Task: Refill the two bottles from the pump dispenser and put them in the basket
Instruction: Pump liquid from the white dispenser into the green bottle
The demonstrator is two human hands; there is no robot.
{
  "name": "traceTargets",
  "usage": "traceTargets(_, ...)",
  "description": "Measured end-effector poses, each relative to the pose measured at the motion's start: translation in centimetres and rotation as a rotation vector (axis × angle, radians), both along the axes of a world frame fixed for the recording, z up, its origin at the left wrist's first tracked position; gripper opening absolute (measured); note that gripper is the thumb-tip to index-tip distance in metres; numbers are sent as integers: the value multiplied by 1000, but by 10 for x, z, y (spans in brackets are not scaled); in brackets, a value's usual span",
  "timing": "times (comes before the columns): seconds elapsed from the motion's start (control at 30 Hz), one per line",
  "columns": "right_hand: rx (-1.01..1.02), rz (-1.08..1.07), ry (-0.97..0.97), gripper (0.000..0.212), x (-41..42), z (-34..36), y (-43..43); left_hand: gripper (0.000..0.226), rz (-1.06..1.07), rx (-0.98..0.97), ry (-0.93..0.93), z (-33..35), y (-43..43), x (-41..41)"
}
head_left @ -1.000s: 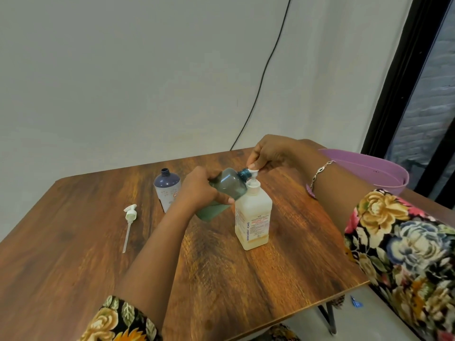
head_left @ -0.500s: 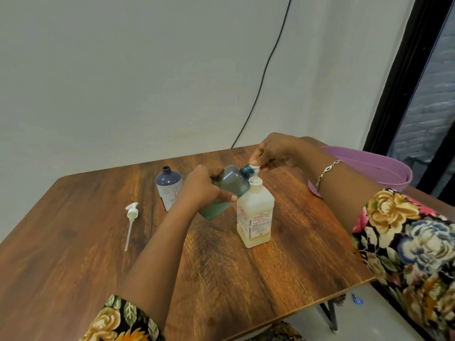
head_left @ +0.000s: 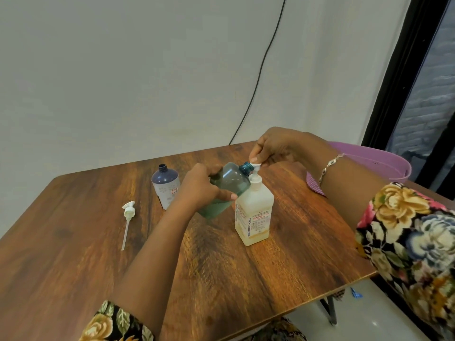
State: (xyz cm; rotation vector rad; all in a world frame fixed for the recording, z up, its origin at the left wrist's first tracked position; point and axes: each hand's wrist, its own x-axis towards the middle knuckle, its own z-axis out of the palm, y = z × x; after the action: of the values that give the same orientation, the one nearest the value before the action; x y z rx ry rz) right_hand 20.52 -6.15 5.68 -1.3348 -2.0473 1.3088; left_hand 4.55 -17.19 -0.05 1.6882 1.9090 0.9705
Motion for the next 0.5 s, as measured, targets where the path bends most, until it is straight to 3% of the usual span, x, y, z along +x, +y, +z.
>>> traceTargets(0.23, 18, 97, -154, 18, -13, -4, 6, 83, 11, -45, -32, -9, -2, -3)
traceTargets(0.5, 10, 72, -102, 9, -9, 1, 3, 82, 15, -24, -118, -7, -7, 2)
